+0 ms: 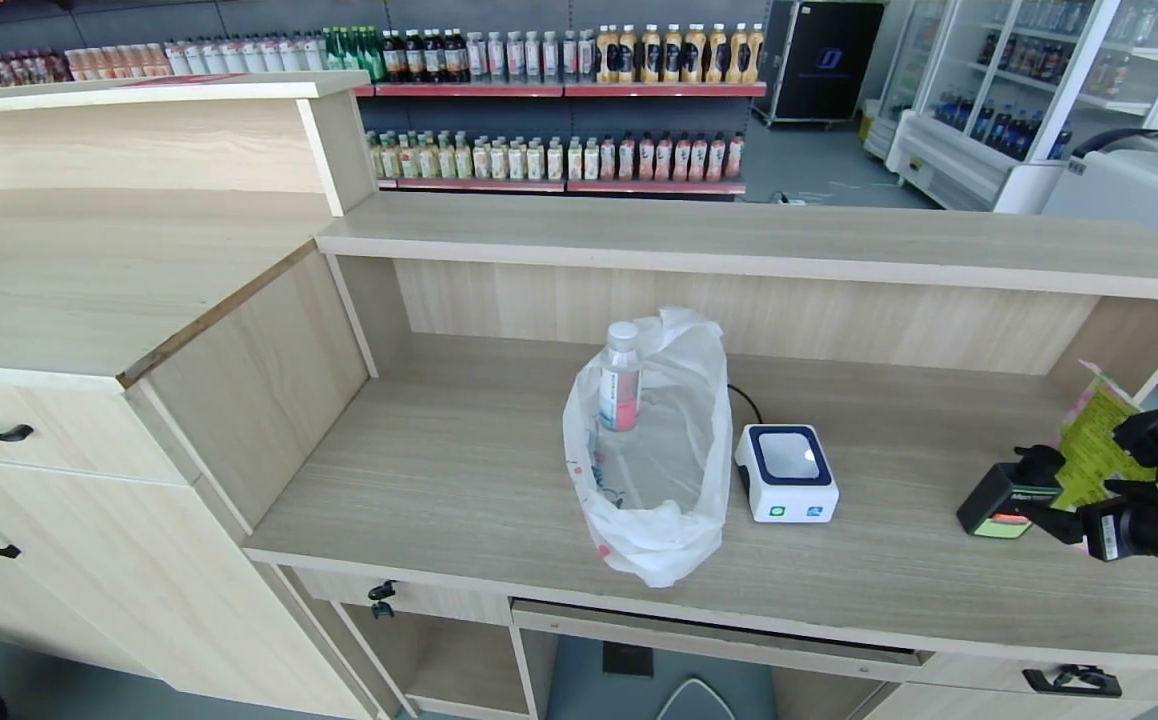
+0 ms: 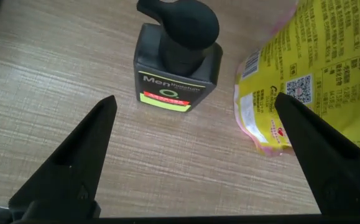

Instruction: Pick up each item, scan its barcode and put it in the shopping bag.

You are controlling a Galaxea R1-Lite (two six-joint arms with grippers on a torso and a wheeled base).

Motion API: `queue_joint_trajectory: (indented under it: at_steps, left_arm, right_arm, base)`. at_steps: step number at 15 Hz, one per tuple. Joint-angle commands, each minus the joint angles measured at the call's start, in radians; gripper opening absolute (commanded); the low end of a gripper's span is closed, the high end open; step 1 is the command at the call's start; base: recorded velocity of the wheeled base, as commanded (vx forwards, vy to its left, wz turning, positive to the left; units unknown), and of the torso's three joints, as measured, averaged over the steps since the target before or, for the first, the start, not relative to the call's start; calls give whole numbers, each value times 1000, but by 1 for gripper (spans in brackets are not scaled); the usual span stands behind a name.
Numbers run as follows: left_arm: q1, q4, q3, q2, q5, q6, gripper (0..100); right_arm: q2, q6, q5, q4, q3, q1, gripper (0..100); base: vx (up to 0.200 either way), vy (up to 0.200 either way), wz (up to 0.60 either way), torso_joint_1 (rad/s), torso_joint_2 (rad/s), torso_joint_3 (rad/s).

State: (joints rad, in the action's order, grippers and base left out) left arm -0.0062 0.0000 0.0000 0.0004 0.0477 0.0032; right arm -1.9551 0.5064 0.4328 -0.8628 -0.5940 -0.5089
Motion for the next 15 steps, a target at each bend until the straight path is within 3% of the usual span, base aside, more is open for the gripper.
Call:
queue_joint_trajectory:
  at_steps: [1, 6, 12, 15]
  left_arm:
    - [0, 0, 0, 1, 0, 0, 100]
    - [0, 0, 0, 1, 0, 0, 100]
    - [0, 0, 0, 1, 0, 0, 100]
    - [0, 0, 0, 1, 0, 0, 100]
  right_arm:
    - [-61, 0, 23, -1, -16, 13, 100]
    - [-97, -2, 116, -2, -21, 87, 100]
    - [-93, -6, 123, -10, -12, 138, 100]
    - [-122, -6, 123, -36, -99, 135, 100]
  base:
    - [0, 0, 0, 0, 0, 0]
    - [0, 0, 0, 0, 0, 0]
    - [0, 0, 0, 0, 0, 0]
    - [0, 0, 0, 0, 0, 0]
